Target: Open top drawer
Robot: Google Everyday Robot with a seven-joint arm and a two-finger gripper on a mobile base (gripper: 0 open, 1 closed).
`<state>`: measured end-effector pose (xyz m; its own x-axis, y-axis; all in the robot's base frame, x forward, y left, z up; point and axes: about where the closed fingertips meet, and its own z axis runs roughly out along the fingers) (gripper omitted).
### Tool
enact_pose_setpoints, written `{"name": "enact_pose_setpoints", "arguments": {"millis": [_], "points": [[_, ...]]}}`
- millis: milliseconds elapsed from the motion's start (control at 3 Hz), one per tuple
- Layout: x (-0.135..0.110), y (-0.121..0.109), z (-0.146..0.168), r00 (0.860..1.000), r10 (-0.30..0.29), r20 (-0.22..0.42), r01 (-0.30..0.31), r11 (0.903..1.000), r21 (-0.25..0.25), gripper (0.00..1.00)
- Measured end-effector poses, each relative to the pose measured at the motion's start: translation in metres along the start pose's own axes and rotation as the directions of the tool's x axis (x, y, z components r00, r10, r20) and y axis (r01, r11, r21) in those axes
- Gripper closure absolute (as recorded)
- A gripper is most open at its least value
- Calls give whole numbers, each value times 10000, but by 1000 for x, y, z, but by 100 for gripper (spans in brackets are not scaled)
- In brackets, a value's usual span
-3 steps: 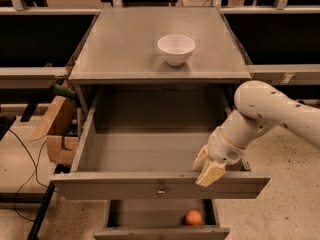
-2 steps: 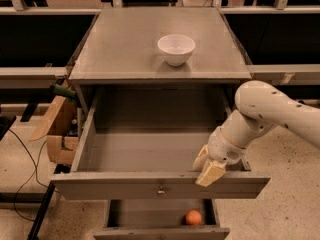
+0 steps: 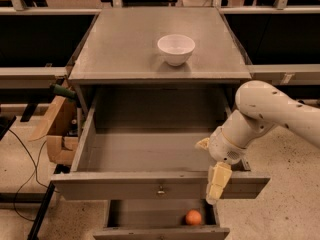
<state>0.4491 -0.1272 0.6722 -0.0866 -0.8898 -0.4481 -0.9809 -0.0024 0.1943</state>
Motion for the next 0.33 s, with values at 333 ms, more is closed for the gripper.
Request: {"name": "enact_pose_setpoints", "arguments": {"millis": [333], "points": [[0,0,0,10000,0,0,0,10000,0,0]]}}
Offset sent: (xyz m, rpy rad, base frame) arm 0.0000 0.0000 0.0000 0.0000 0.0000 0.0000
